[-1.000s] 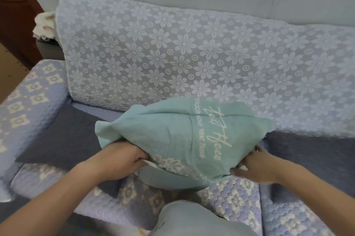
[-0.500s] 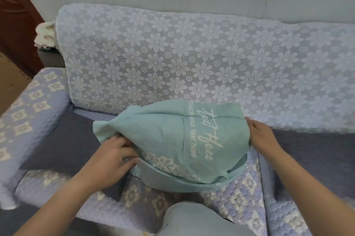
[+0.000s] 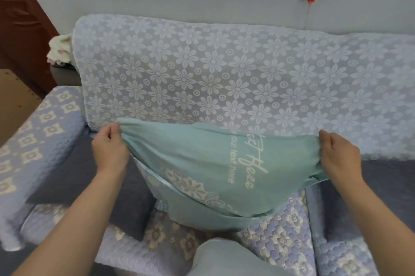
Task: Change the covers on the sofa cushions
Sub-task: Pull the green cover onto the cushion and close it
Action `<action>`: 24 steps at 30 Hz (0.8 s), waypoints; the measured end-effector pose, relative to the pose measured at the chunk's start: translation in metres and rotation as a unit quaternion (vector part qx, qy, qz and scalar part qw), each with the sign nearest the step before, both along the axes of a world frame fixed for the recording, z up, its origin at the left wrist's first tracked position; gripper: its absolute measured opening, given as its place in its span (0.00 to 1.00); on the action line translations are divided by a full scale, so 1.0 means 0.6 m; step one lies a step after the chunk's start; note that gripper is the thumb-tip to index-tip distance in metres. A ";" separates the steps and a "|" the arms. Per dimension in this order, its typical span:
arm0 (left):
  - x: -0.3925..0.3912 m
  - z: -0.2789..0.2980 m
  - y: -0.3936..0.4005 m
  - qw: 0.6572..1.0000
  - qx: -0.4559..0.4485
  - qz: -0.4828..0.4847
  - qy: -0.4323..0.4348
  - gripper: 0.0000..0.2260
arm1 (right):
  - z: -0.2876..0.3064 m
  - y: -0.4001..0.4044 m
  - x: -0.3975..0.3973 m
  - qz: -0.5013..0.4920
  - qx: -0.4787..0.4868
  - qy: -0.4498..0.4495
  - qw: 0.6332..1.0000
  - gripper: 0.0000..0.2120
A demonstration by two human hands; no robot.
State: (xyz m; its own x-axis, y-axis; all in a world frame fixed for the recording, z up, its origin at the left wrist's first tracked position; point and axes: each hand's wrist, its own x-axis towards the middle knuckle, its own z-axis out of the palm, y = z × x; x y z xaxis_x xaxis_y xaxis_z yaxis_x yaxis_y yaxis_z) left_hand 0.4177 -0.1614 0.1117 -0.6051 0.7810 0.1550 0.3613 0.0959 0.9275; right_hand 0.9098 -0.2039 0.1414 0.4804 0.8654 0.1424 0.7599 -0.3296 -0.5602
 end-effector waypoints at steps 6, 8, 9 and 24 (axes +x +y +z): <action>0.029 0.007 0.014 0.955 0.036 -0.066 -0.286 0.13 | 0.014 -0.007 -0.039 0.215 -0.036 0.072 0.973 0.16; 0.022 -0.008 0.014 0.950 0.001 -0.107 -0.295 0.15 | 0.017 -0.006 -0.064 0.286 -0.102 0.079 0.950 0.38; 0.023 -0.014 0.011 0.948 -0.035 -0.141 -0.282 0.20 | 0.016 0.000 -0.071 0.306 -0.128 0.056 0.942 0.47; 0.006 0.064 0.051 0.989 -0.083 -0.104 -0.064 0.27 | 0.086 0.139 -0.173 0.221 0.056 -0.070 0.971 0.09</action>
